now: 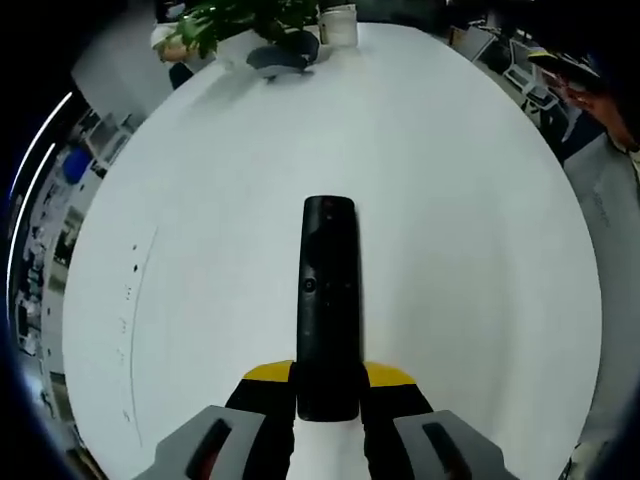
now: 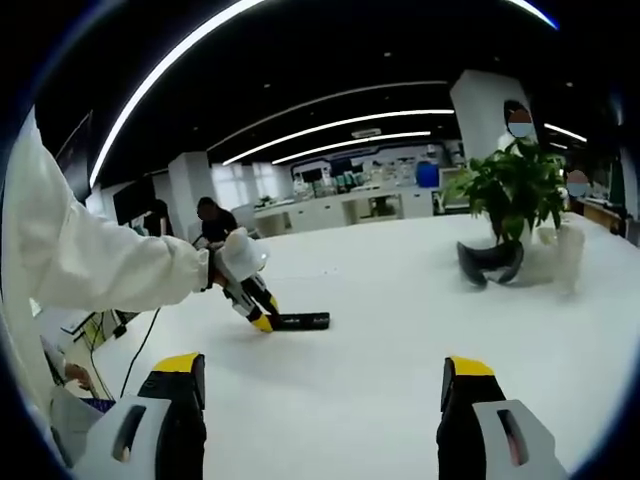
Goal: Press the specified remote control buttons in sequence, fully releasing each button before pressing the next.
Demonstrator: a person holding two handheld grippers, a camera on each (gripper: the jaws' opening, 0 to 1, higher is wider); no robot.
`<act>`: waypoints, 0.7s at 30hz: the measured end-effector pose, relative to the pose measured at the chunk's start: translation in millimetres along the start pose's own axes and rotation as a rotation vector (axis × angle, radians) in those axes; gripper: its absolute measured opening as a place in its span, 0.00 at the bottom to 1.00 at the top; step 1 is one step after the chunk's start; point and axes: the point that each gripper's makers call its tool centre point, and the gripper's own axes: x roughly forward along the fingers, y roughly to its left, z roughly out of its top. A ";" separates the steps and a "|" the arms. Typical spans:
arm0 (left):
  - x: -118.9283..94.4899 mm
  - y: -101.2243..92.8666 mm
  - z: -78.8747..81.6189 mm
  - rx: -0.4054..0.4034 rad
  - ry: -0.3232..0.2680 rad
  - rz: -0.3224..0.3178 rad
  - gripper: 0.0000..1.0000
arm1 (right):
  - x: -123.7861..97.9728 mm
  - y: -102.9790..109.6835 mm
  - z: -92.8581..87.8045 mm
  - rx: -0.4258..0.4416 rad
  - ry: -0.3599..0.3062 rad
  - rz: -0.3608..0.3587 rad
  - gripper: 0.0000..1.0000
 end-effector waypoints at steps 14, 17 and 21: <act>-4.9 13.2 -5.9 -0.074 0.011 0.100 0.42 | 4.5 1.0 16.4 -0.022 -0.032 -0.007 0.98; -13.8 18.0 -11.5 -0.097 0.008 0.153 0.45 | 3.2 2.1 16.5 -0.012 -0.025 -0.007 0.99; -31.7 19.8 -13.3 -0.217 -0.061 0.189 0.54 | -1.2 8.0 10.5 -0.023 -0.014 0.004 0.99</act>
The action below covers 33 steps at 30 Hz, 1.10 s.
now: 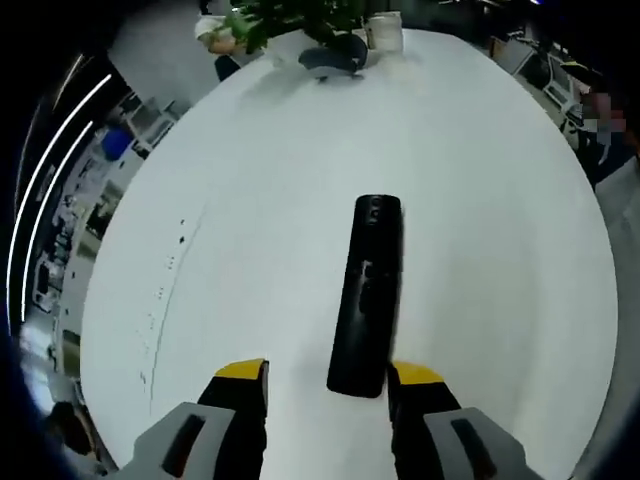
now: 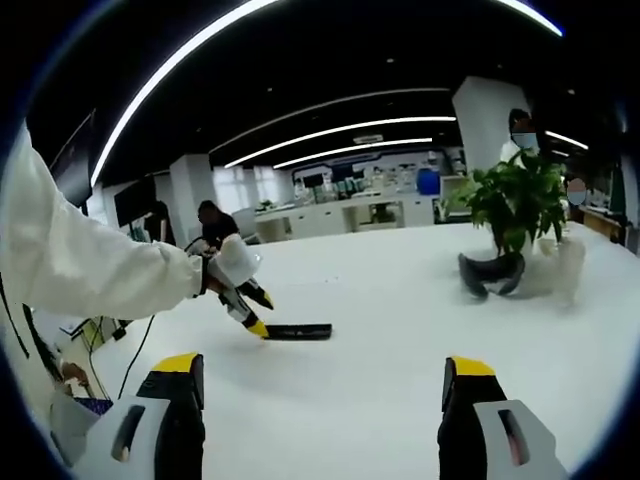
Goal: Press the specified remote control buttons in sequence, fully releasing each button before pressing the next.
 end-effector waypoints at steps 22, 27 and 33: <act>-102.4 -45.5 -12.4 -0.435 -0.383 0.108 0.87 | -5.8 4.1 13.2 -0.023 -0.056 0.031 0.99; -129.4 -60.7 -25.4 -0.502 -0.465 0.173 0.91 | -6.0 7.0 9.5 -0.018 -0.051 0.044 0.99; -154.9 -83.9 -39.2 -0.601 -0.562 0.231 0.99 | -7.1 10.7 8.9 -0.010 -0.054 0.057 0.99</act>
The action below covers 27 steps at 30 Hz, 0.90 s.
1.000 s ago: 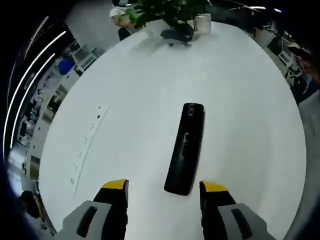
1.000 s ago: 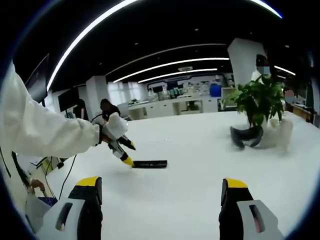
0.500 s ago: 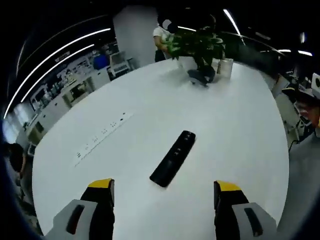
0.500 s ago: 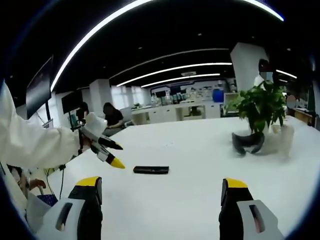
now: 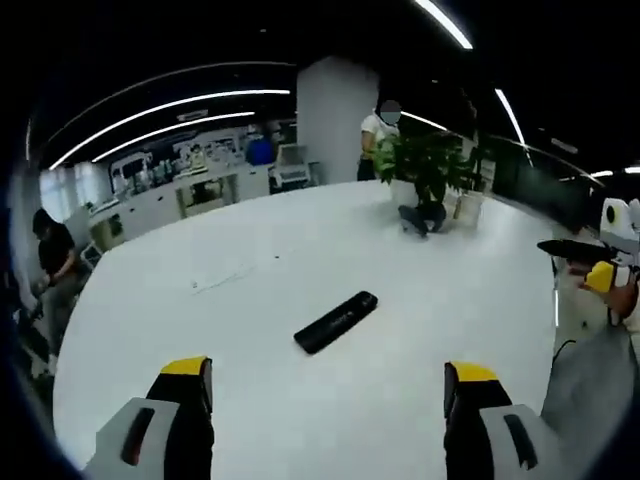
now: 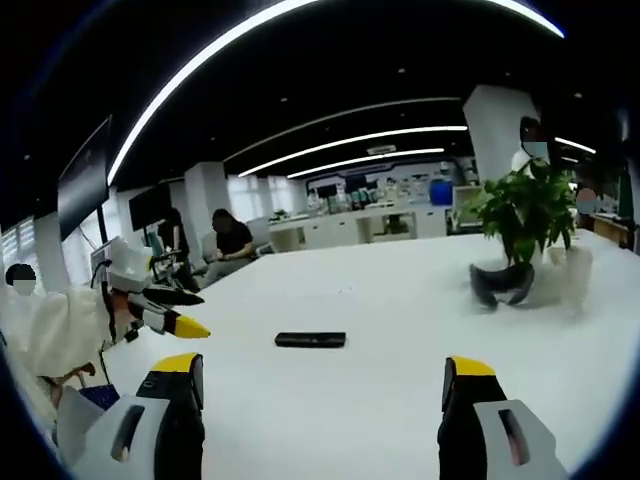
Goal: Press the specified remote control buttons in sequence, fully releasing each button before pressing the next.
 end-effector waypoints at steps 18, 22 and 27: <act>-79.1 -18.9 -5.9 -0.235 -0.250 0.153 0.99 | -1.2 0.7 -7.9 -0.004 0.006 -0.006 0.99; -94.9 -15.9 -11.2 -0.215 -0.259 0.202 0.99 | -3.1 -3.8 -10.0 0.008 0.007 -0.023 0.99; -109.1 -5.2 -19.0 -0.186 -0.246 0.253 0.99 | -7.6 -8.6 -10.2 0.029 -0.006 -0.043 0.99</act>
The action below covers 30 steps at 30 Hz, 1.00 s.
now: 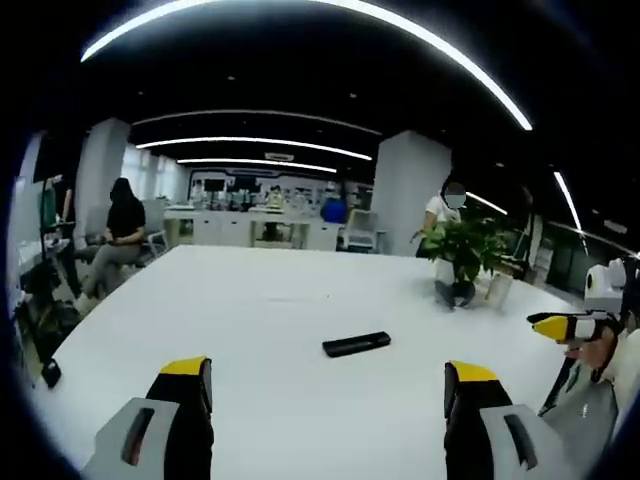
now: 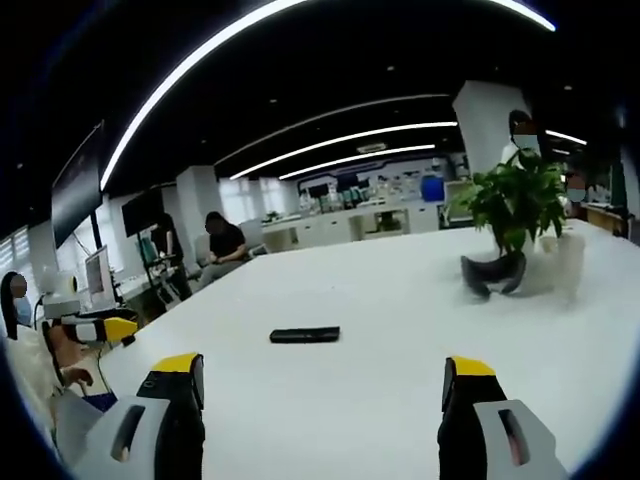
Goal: Press the specified remote control buttons in sequence, fully releasing each button before pressing the next.
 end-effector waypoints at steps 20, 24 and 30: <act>-12.8 1.7 -20.2 -0.052 -0.020 0.041 0.99 | -3.0 -0.5 -0.5 -0.052 0.011 -0.030 0.99; -14.7 -1.9 -18.8 -0.047 -0.028 0.045 0.99 | -4.2 0.0 0.8 -0.054 0.006 -0.027 0.99; -16.4 -2.7 -16.3 -0.054 -0.040 0.046 0.99 | -3.4 -5.0 6.8 -0.055 0.007 -0.029 0.99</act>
